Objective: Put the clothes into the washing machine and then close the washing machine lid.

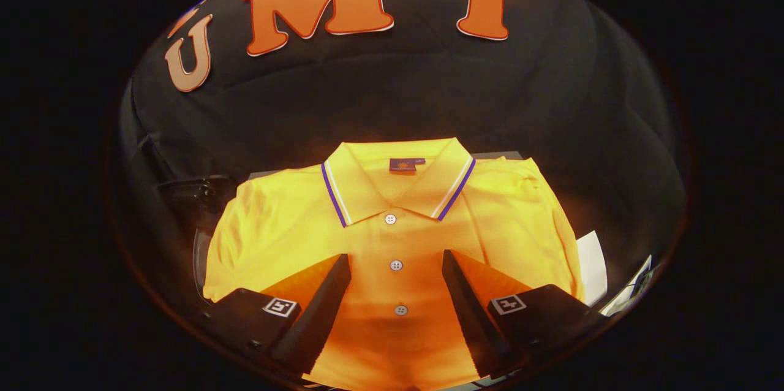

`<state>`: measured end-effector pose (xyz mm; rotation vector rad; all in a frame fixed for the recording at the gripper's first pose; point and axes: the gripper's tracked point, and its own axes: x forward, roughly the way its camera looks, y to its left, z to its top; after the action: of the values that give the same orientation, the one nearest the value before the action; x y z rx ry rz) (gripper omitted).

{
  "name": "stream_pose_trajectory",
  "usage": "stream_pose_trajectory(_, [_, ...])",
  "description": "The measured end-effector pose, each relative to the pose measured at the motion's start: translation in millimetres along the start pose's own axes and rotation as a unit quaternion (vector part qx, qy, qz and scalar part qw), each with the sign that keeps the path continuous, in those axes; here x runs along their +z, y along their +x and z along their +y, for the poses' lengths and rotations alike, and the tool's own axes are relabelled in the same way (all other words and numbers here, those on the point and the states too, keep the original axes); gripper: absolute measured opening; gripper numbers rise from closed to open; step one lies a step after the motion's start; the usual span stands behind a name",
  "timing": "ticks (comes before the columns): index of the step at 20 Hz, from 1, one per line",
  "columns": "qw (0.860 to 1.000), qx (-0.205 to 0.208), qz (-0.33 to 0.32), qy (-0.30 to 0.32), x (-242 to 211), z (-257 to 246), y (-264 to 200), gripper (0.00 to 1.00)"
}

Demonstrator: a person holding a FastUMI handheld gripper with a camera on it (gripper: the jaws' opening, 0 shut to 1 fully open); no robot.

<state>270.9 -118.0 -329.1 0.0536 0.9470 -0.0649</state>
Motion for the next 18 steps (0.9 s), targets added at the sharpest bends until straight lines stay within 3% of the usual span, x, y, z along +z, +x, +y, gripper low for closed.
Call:
stream_pose_trajectory(8, [0.997,0.014,0.07,-0.024,2.4,2.9,1.2,0.98])
stream_pose_trajectory(18, [0.996,0.021,0.085,-0.028,1.8,8.2,-0.3,0.9])
